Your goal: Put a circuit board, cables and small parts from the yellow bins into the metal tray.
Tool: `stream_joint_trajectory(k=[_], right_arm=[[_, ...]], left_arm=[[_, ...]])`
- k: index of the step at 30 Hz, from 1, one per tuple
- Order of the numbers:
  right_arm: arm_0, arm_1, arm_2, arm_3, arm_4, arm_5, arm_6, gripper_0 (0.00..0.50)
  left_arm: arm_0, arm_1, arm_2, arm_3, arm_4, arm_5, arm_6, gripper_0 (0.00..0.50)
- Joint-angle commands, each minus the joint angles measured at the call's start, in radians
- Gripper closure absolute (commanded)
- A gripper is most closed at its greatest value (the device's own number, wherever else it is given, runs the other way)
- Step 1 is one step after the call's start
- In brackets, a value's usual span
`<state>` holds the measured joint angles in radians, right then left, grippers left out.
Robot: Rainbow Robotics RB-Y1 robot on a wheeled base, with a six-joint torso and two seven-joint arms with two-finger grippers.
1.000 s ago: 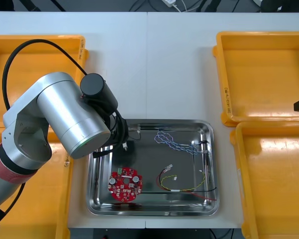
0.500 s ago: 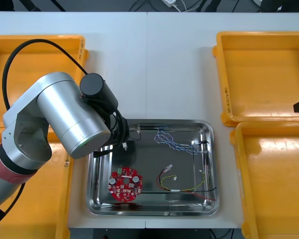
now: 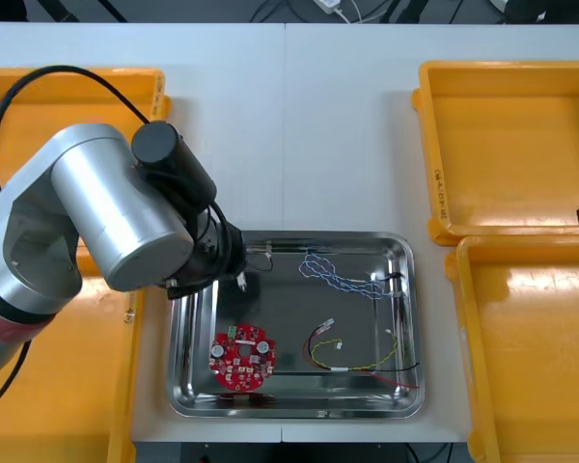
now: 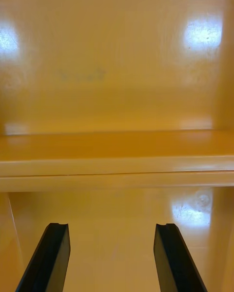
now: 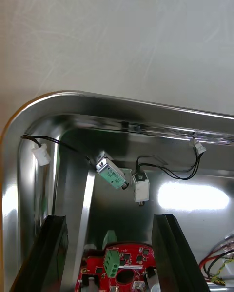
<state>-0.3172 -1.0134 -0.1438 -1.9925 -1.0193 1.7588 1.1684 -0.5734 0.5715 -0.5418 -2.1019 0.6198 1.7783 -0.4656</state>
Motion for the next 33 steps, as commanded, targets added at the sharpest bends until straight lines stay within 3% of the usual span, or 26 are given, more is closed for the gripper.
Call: stream_joint_trajectory(k=[1,6,14,19,33], right_arm=[[0.009,-0.048,-0.031,-0.023,-0.001,0.010,-0.015,0.000],[0.009,-0.048,-0.031,-0.023,-0.019,0.010,-0.075,0.000],[0.009,-0.048,-0.030,-0.025,-0.018,0.010,-0.070,0.000],[0.007,-0.047,-0.031,-0.025,-0.013,0.010,-0.067,0.000],[0.009,-0.047,-0.030,-0.025,-0.015,0.011,-0.069,0.000]], left_arm=[[-0.063,0.070,0.082,-0.041,0.069,0.021,-0.065,0.000],[-0.077,0.123,0.135,-0.050,0.130,0.058,-0.082,0.000],[-0.080,0.209,0.229,-0.061,0.233,0.087,-0.119,0.000],[-0.079,0.243,0.293,-0.059,0.267,0.142,-0.196,0.000],[-0.013,0.317,0.499,-0.036,0.345,0.142,-0.343,0.000]])
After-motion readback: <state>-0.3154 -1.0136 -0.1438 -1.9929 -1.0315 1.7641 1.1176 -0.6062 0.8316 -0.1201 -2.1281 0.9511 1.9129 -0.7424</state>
